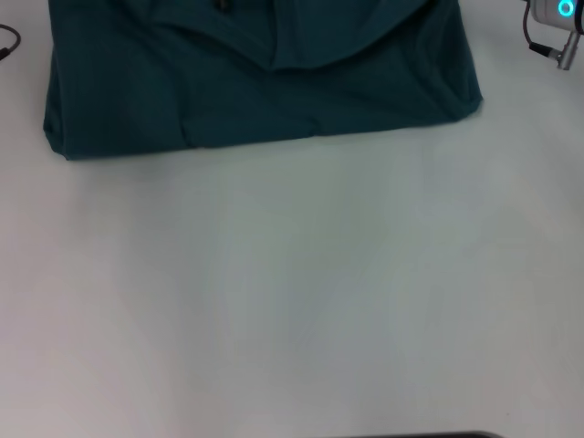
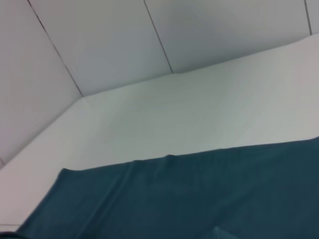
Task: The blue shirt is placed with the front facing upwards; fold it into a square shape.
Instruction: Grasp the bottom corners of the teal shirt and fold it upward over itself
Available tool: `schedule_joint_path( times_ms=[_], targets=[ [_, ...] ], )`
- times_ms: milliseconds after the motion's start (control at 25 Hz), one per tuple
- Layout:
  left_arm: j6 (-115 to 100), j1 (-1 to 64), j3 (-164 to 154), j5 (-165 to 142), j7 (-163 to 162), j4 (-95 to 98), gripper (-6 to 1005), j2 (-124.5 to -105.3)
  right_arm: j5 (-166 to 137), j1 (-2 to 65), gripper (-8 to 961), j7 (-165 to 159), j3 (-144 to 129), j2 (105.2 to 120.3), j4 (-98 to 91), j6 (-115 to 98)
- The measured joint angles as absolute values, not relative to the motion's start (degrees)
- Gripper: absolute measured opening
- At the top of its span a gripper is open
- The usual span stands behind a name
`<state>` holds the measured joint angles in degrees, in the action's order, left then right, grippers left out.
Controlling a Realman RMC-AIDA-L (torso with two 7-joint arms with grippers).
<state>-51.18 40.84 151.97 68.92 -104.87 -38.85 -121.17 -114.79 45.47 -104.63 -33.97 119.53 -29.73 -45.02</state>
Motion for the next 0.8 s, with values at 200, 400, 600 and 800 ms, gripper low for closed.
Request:
schedule_joint_path(
  times_ms=[200, 400, 600, 800],
  targets=[
    [-48.25, 40.86, 149.97, 68.92, -104.75, -38.49, 36, -121.64, -114.77, 45.68, 27, -104.86, -35.13, 119.53, -28.84, -42.65],
    [-46.46, 40.9, 148.78, 68.91, -104.39, -37.74, 37, -121.87, -114.77, 45.8, 28, -104.58, -35.68, 119.53, -28.13, -40.74],
    [-42.93, 40.83, 146.06, 68.9, -104.15, -37.44, 37, -122.38, -114.77, 45.81, 28, -104.51, -36.99, 119.53, -27.56, -38.77],
    [-40.87, 40.58, 144.34, 68.88, -104.15, -37.43, 36, -122.92, -114.78, 45.88, 28, -104.51, -38.36, 119.53, -27.42, -37.73]
  ],
)
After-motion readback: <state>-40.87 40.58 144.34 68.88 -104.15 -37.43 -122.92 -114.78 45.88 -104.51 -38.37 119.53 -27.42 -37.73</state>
